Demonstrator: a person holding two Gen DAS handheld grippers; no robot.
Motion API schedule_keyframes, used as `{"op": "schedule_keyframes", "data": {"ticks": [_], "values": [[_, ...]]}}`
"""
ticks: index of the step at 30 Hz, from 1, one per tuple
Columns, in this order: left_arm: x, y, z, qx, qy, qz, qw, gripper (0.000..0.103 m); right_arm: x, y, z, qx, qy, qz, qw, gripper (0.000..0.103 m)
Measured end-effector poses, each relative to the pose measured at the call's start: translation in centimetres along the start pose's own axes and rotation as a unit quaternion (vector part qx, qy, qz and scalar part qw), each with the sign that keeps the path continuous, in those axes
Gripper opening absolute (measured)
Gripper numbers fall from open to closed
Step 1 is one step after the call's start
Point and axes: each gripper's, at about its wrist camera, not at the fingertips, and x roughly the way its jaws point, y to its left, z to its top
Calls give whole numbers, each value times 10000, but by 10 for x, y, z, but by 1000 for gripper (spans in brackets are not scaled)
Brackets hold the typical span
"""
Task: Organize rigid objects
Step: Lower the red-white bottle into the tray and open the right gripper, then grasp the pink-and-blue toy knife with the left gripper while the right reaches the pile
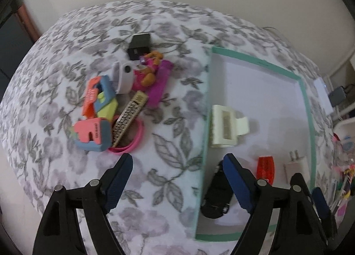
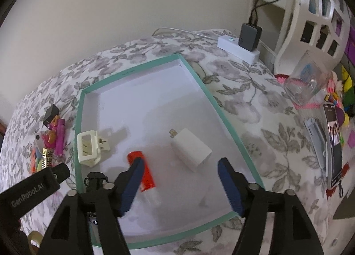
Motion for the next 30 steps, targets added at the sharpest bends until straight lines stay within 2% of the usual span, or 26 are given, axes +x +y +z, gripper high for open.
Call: {"op": "schedule_keyframes", "data": {"ticks": [6, 8, 9, 20, 24, 30], "values": [[5, 12, -1, -191, 70, 311, 9993, 89, -1, 3, 0, -104, -85, 3, 9999, 90], [6, 17, 0, -294, 92, 361, 9989, 98, 0, 4, 0, -140, -97, -8, 9999, 101], [6, 20, 1, -351, 89, 384, 9986, 98, 0, 5, 0, -153, -110, -7, 9998, 103], [-7, 48, 14, -782, -239, 464, 9956, 103, 0, 18, 0, -291, -189, 322, 9989, 103], [-15, 64, 21, -1024, -407, 495, 9927, 103, -6, 24, 4, -158, -314, 660, 9972, 103], [-30, 84, 31, -1165, -800, 730, 9873, 103, -20, 58, 13, -465, -501, 979, 9928, 103]]}}
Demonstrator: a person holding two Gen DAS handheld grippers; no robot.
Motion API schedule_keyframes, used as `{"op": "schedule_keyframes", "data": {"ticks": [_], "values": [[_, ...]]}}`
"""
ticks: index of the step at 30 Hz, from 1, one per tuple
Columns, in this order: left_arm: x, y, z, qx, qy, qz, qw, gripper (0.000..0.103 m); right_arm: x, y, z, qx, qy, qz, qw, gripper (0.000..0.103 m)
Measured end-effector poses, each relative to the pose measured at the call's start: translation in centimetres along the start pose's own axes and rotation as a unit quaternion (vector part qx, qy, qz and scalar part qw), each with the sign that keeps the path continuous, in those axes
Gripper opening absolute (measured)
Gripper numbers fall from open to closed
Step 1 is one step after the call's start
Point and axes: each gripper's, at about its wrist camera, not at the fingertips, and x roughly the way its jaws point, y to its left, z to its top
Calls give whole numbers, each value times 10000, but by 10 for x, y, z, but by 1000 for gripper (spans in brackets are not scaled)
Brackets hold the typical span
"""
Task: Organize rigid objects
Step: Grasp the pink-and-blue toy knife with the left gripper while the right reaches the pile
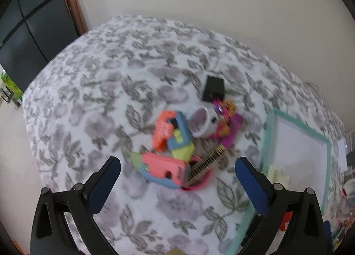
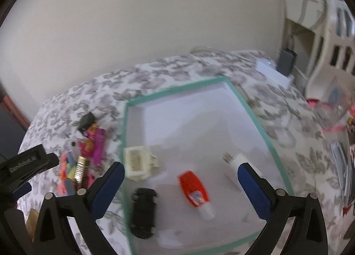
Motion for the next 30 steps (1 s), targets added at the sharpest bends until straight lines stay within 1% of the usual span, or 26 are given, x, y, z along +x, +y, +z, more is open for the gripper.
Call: {"op": "schedule_keyframes", "data": {"ticks": [3, 6, 10, 13, 15, 17, 18, 23, 26, 28, 30], "values": [[-1, 12, 9, -80, -55, 117, 9999, 103, -4, 24, 7, -276, -111, 139, 9995, 103], [2, 27, 16, -212, 27, 201, 9996, 103, -3, 47, 15, -520, -148, 260, 9982, 103], [11, 48, 25, -375, 170, 265, 9988, 103, 7, 79, 20, -771, -60, 575, 9953, 103], [18, 71, 30, -724, 327, 355, 9962, 103, 21, 100, 18, -959, 55, 595, 9936, 103], [28, 87, 30, -1075, 530, 347, 9922, 103, 30, 109, 17, -1006, 147, 585, 9931, 103], [39, 97, 27, -1340, 737, 355, 9876, 103, 40, 115, 16, -1008, 268, 592, 9928, 103], [43, 97, 26, -1386, 796, 369, 9865, 103, 46, 117, 15, -1011, 341, 581, 9926, 103], [67, 89, 19, -1415, 1144, 320, 9828, 103, 69, 123, 10, -1017, 640, 567, 9911, 103], [76, 87, 16, -1461, 1276, 353, 9804, 103, 79, 123, 8, -917, 770, 599, 9910, 102], [83, 89, 15, -1561, 1444, 332, 9766, 103, 82, 120, 7, -823, 811, 679, 9910, 102], [87, 96, 13, -1814, 1523, 228, 9713, 103, 82, 120, 6, -810, 817, 687, 9910, 101]]}}
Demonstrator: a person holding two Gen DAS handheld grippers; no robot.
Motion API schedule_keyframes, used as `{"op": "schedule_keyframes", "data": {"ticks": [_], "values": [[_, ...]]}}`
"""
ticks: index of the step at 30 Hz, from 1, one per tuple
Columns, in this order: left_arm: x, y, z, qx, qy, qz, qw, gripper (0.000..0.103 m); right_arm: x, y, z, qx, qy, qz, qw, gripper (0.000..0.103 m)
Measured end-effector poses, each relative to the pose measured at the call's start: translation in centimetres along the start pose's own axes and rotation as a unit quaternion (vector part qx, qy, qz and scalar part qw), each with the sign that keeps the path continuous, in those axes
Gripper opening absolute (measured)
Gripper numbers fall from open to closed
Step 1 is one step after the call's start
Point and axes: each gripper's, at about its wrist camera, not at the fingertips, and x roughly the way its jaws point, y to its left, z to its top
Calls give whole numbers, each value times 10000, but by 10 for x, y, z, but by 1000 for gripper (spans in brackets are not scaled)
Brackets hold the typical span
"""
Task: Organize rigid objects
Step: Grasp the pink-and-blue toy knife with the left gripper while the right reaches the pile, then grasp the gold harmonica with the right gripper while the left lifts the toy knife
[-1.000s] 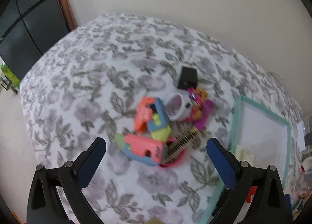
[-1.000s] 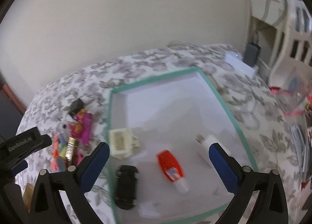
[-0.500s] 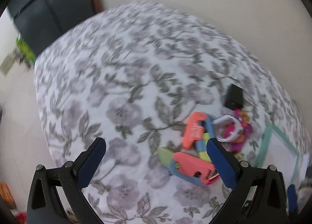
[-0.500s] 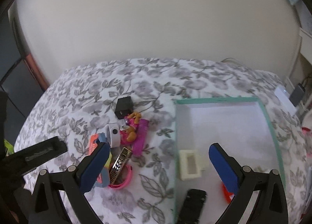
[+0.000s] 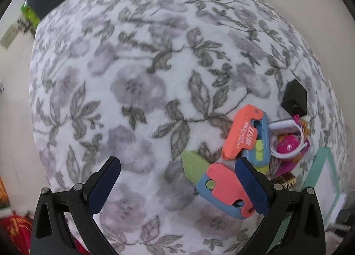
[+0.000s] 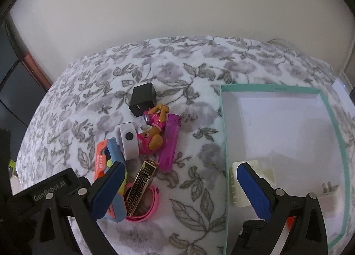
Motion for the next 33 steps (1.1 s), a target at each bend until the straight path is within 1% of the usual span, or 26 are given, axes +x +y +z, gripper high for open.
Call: {"op": "schedule_keyframes", "data": {"ticks": [3, 5, 8, 10, 15, 17, 18, 20, 21, 23, 24, 26, 27, 28, 31, 33], "values": [[10, 2, 1, -143, 156, -195, 9996, 103, 0, 1, -2, -54, 22, 12, 10000, 98], [17, -2, -1, -69, 212, -145, 9996, 103, -1, 0, -4, -67, 19, 18, 10000, 98], [22, -15, -8, 147, 188, -97, 9997, 103, -2, -1, -5, -50, 4, 2, 10000, 98], [22, -23, -14, 281, 143, 3, 9995, 103, -3, -5, -5, 0, -7, -45, 10000, 97], [24, -36, -24, 746, 142, 347, 9965, 103, -3, -13, -6, 232, 28, 36, 9997, 96], [26, -38, -30, 864, 169, 476, 9950, 103, -4, -10, -6, 200, 29, 92, 9998, 91], [27, -37, -32, 892, 189, 512, 9945, 103, -4, -9, -6, 183, 35, 134, 9997, 90], [32, -32, -38, 953, 249, 569, 9935, 102, -2, -5, -7, 190, 71, 293, 9994, 86], [31, -26, -39, 1009, 278, 597, 9927, 100, -1, -4, -7, 213, 100, 368, 9990, 83], [35, -22, -44, 1052, 378, 584, 9920, 85, 5, 0, -9, 232, 200, 491, 9983, 74], [35, -18, -46, 988, 390, 467, 9932, 82, 8, 2, -10, 218, 256, 535, 9980, 71], [34, -14, -49, 950, 447, 338, 9939, 68, 13, 6, -12, 184, 357, 602, 9974, 63], [33, -14, -51, 983, 434, 314, 9937, 64, 15, 7, -13, 188, 397, 647, 9969, 61], [35, -10, -52, 1004, 434, 299, 9935, 58, 18, 9, -14, 217, 439, 716, 9962, 59], [34, -7, -56, 1054, 445, 280, 9930, 52, 24, 12, -17, 276, 517, 864, 9945, 52], [30, -6, -53, 1088, 442, 283, 9927, 51, 28, 15, -18, 279, 578, 933, 9936, 48]]}}
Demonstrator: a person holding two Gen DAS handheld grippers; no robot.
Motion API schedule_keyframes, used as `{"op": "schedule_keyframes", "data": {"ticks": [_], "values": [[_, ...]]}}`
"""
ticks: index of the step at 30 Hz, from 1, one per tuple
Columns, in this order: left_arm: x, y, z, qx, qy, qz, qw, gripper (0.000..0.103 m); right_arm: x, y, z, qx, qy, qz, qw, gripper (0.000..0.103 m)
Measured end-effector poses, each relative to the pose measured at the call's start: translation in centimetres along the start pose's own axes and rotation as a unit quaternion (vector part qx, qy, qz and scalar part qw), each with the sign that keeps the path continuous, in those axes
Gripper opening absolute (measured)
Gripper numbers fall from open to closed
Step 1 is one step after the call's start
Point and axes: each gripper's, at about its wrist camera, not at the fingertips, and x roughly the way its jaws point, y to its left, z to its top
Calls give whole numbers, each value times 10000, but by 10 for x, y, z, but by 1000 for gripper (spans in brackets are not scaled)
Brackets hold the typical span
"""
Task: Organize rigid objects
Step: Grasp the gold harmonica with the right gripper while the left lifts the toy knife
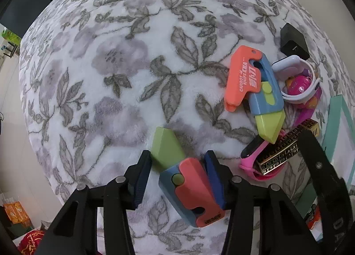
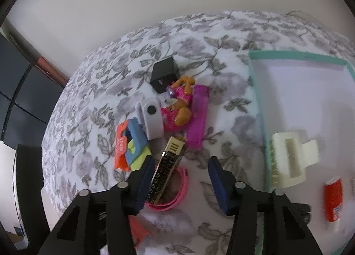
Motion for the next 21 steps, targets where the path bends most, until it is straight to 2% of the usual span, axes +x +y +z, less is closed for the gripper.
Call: {"op": "schedule_keyframes", "data": {"ticks": [1, 8, 12, 14, 21], "values": [[-1, 0, -1, 5, -4, 3, 10000, 51, 2, 0, -1, 22, 27, 33, 10000, 42], [-2, -5, -1, -21, -53, 28, 10000, 51, 14, -6, -4, 359, 119, 433, 9983, 34], [2, -5, 5, -1, -86, 47, 10000, 52, 12, -7, -4, 380, 69, 478, 9981, 30], [3, -5, 5, -19, -96, 37, 9999, 51, 8, -9, -4, 405, 35, 510, 9979, 25], [1, -6, 1, -25, -171, 118, 9998, 52, -2, -27, -6, 705, 14, 609, 9957, 22]]}}
